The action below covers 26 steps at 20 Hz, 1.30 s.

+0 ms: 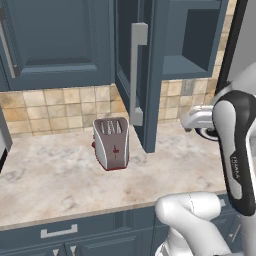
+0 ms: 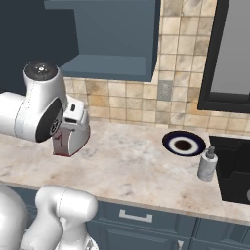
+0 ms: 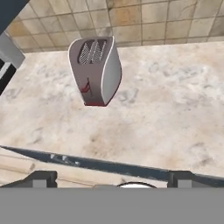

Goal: Open the cabinet. Pick the soap dispenser and place it next to the sink. Then close the cabinet.

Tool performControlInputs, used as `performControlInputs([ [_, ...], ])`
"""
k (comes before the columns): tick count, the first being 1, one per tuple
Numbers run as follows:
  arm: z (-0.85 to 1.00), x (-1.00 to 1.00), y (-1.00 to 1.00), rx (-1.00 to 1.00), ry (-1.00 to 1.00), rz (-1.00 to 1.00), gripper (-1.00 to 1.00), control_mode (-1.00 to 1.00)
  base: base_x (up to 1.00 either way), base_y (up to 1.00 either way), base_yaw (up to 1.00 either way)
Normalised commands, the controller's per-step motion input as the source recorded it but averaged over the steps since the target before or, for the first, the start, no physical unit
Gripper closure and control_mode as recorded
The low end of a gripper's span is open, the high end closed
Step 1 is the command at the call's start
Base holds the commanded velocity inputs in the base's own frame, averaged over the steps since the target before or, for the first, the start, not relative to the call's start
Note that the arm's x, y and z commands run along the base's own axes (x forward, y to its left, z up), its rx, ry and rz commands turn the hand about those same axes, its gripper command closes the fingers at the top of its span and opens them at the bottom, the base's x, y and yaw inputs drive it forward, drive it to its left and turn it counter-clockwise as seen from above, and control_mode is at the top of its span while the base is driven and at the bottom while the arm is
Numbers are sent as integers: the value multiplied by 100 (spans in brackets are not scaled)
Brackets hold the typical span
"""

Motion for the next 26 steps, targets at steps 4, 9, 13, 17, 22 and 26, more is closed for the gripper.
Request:
performControlInputs([
  [4, 14, 38, -15, -7, 0, -16, -100, -100, 0, 0, 0],
  [9, 7, 9, -10, 1, -1, -13, -100, -100, 0, 0, 0],
  [13, 0, -14, 0, 8, -13, -3, -100, -100, 0, 0, 0],
  [17, 14, -28, 1, 1, -28, 0, -100, -100, 0, 0, 0],
  [22, 35, -11, 6, 0, -32, 0, -100, -100, 0, 0, 0],
  [26, 23, -1, 7, -7, -24, 0, -100, -100, 0, 0, 0],
])
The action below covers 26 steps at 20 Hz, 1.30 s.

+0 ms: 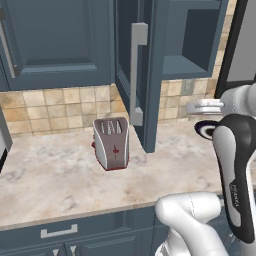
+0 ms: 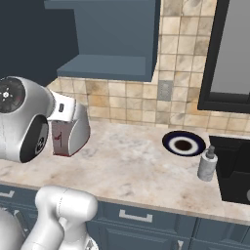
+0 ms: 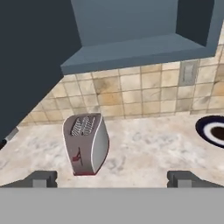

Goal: Open the cabinet. Pick the soap dispenser and place it next to the sink. Then close the cabinet.

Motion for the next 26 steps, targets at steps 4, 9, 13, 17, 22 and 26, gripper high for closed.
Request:
performControlInputs([
  [4, 11, 0, 6, -20, -7, 0, -100, -100, 0, 0, 0],
  [9, 19, -27, 0, -14, -3, 0, -100, -100, 0, 0, 0],
  [13, 28, -38, 0, -7, -10, 0, -100, -100, 0, 0, 0],
  [17, 35, -39, 4, -3, -14, 0, -100, -100, 0, 0, 0],
  [22, 22, -34, 4, -2, -14, 0, -100, -100, 0, 0, 0],
  [26, 24, -49, 3, -1, -14, 0, -100, -100, 0, 0, 0],
])
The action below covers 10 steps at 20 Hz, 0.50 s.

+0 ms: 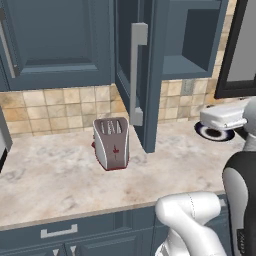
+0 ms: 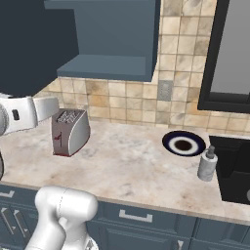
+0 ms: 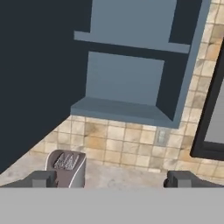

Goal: Open the cabinet. Pick the soap dispenser and place it next to the sink. Then close the cabinet.

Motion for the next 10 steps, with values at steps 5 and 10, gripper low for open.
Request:
performControlInputs([
  [5, 23, -67, 0, 0, -13, -2, -100, -100, 0, 0, 0],
  [10, 19, -76, 12, 0, -11, -5, -100, -100, 0, 0, 0],
])
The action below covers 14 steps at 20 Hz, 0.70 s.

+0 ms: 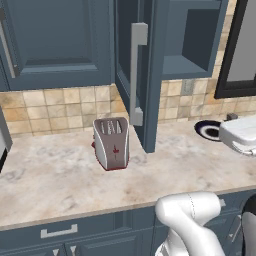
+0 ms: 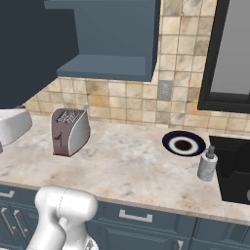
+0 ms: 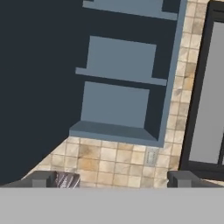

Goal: Open the cabinet. Pick the soap dispenser and place it next to the sink. Then close the cabinet.

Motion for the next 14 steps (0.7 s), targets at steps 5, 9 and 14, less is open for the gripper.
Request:
performControlInputs([
  [5, 23, -69, 20, 1, -6, -4, -100, -100, 0, 0, 0],
  [9, 0, -7, 26, 0, 0, 1, -100, -100, 0, 0, 0],
  [14, 0, -7, 35, 2, -1, 1, -100, -100, 0, 0, 0],
])
